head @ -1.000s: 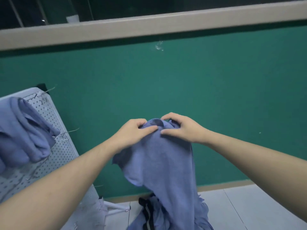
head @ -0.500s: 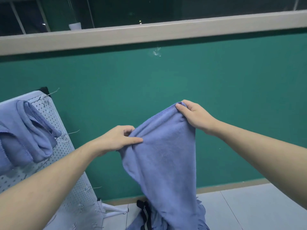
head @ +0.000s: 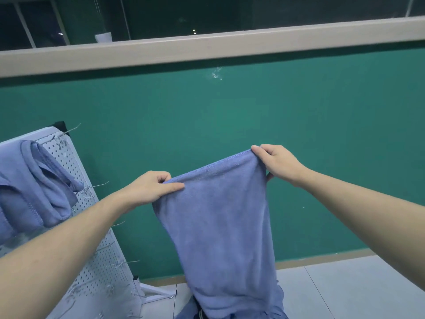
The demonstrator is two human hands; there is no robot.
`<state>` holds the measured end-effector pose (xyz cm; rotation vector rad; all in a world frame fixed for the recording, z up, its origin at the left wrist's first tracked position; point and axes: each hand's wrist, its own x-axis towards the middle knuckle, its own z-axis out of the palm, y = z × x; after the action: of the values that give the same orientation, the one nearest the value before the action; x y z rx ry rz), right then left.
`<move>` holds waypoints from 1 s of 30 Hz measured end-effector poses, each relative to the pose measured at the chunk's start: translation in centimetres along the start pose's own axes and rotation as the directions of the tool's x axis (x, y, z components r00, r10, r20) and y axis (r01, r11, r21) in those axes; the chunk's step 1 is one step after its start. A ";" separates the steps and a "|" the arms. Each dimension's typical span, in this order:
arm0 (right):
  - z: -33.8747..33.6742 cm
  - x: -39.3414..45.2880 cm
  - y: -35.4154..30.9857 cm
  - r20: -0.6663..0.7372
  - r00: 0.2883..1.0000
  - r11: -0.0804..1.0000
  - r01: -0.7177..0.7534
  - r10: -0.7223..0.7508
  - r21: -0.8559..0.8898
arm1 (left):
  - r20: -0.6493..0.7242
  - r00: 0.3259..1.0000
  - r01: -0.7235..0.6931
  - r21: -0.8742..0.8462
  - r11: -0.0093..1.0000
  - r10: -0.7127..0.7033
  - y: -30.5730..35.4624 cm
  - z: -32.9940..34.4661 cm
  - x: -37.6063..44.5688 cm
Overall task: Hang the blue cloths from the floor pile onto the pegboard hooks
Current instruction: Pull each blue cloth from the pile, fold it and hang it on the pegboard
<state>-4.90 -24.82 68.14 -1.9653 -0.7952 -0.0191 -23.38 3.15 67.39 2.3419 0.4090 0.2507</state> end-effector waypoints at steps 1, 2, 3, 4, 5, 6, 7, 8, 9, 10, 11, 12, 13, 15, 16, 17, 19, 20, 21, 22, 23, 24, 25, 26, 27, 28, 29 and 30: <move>0.0 0.1 0.1 -0.020 1.000 1.000 -0.008 0.007 -0.025 | 0.022 0.999 0.025 0.003 1.000 -0.025 -0.1 0.0 0.0; 0.0 0.2 0.1 -0.042 0.999 0.998 -0.020 0.018 -0.052 | 0.046 0.998 0.051 -0.012 0.999 -0.050 -0.1 0.0 -0.1; 0.0 0.2 0.1 -0.049 0.998 0.997 -0.040 0.037 -0.066 | 0.075 0.995 0.072 -0.052 0.996 -0.068 -0.1 0.1 -0.2; 0.0 0.3 0.2 -0.038 0.997 0.995 -0.072 0.070 -0.064 | 0.107 0.991 0.089 -0.107 0.990 -0.078 0.1 0.3 -0.3; 0.1 0.4 0.2 -0.018 0.994 0.992 -0.112 0.111 -0.052 | 0.136 0.988 0.102 -0.175 0.979 -0.079 0.2 0.6 -0.3; 0.2 0.5 0.2 0.002 0.987 0.987 -0.159 0.159 -0.033 | 0.146 0.986 0.117 -0.250 0.961 -0.082 0.4 0.8 -0.2; 0.3 0.6 0.1 0.016 0.978 0.978 -0.210 0.210 -0.003 | 0.140 0.986 0.131 -0.318 0.939 -0.090 0.5 0.9 -0.1; 0.4 0.7 -0.1 0.036 0.961 0.960 -0.275 0.274 0.045 | 0.132 0.985 0.152 -0.374 0.915 -0.110 0.6 0.9 0.0; 0.5 0.7 -0.3 0.073 0.938 0.933 -0.345 0.339 0.103 | 0.143 0.981 0.180 -0.420 0.890 -0.131 0.6 0.7 0.1; 0.5 0.7 -0.4 0.129 0.913 0.904 -0.402 0.386 0.142 | 0.167 0.973 0.222 -0.462 0.858 -0.162 0.8 0.6 0.2; 0.6 0.7 -0.6 0.187 0.894 0.886 -0.436 0.407 0.155 | 0.194 0.962 0.266 -0.497 0.826 -0.192 0.9 0.4 0.3; 0.6 0.7 -0.6 0.227 0.879 0.878 -0.456 0.419 0.147 | 0.214 0.951 0.306 -0.524 0.795 -0.225 1.0 0.4 0.4; 0.7 0.7 -0.7 0.244 0.870 0.874 -0.467 0.428 0.132 | 0.212 0.943 0.333 -0.548 0.767 -0.257 1.2 0.6 0.5; 0.9 0.7 -0.6 0.202 0.880 0.883 -0.456 0.429 0.110 | 0.113 0.945 0.311 -0.605 0.733 -0.308 1.5 1.2 0.9; 1.1 0.8 -0.6 0.166 0.894 0.892 -0.436 0.415 0.116 | 0.031 0.947 0.267 -0.628 0.731 -0.320 1.6 1.6 1.2; 1.3 0.7 -0.7 0.139 0.909 0.900 -0.412 0.394 0.140 | -0.036 0.947 0.221 -0.650 0.727 -0.320 1.9 1.9 1.5; 1.9 0.6 -1.3 0.118 0.927 0.904 -0.373 0.355 0.210 | -0.060 0.949 0.179 -0.704 0.687 -0.309 2.5 2.5 1.8; 2.4 0.5 -1.6 0.120 0.932 0.901 -0.361 0.342 0.240 | -0.036 0.953 0.181 -0.729 0.660 -0.301 2.9 2.7 1.8; 2.9 0.4 -2.1 0.130 0.936 0.898 -0.351 0.327 0.267 | -0.012 0.957 0.184 -0.749 0.637 -0.290 3.3 3.0 1.9; 3.4 0.4 -2.6 0.147 0.940 0.895 -0.339 0.308 0.290 | -0.004 0.962 0.174 -0.762 0.624 -0.274 3.8 3.4 1.9; 4.0 0.3 -3.2 0.164 0.945 0.895 -0.322 0.283 0.307 | -0.013 0.967 0.155 -0.767 0.623 -0.256 4.3 3.7 2.0; 4.7 0.2 -3.7 0.176 0.950 0.902 -0.300 0.256 0.309 | -0.025 0.970 0.136 -0.768 0.627 -0.241 4.9 4.1 1.9; 5.2 0.1 -4.3 0.182 0.957 0.917 -0.271 0.224 0.294 | -0.028 0.974 0.123 -0.770 0.626 -0.225 5.4 4.5 1.9; 5.7 0.1 -4.9 0.185 0.964 0.933 -0.238 0.193 0.269 | -0.023 0.977 0.115 -0.777 0.618 -0.211 6.0 4.9 1.8; 6.2 0.0 -5.4 0.186 0.968 0.946 -0.210 0.167 0.247 | -0.020 0.981 0.105 -0.786 0.609 -0.195 6.5 5.1 1.7; 6.5 0.0 -5.9 0.188 0.970 0.954 -0.193 0.151 0.228 | -0.023 0.983 0.091 -0.796 0.599 -0.180 6.9 5.3 1.6; 6.8 0.0 -6.3 0.193 0.970 0.959 -0.187 0.146 0.215 | -0.030 0.985 0.076 -0.804 0.589 -0.168 7.2 5.4 1.6; 7.0 -0.1 -6.6 0.201 0.968 0.959 -0.191 0.149 0.210 | -0.038 0.986 0.065 -0.812 0.580 -0.164 7.4 5.4 1.5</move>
<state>-10.62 -17.28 69.65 -1.8258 -0.7080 0.3468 -18.74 -4.81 68.81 1.3767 0.3866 0.4058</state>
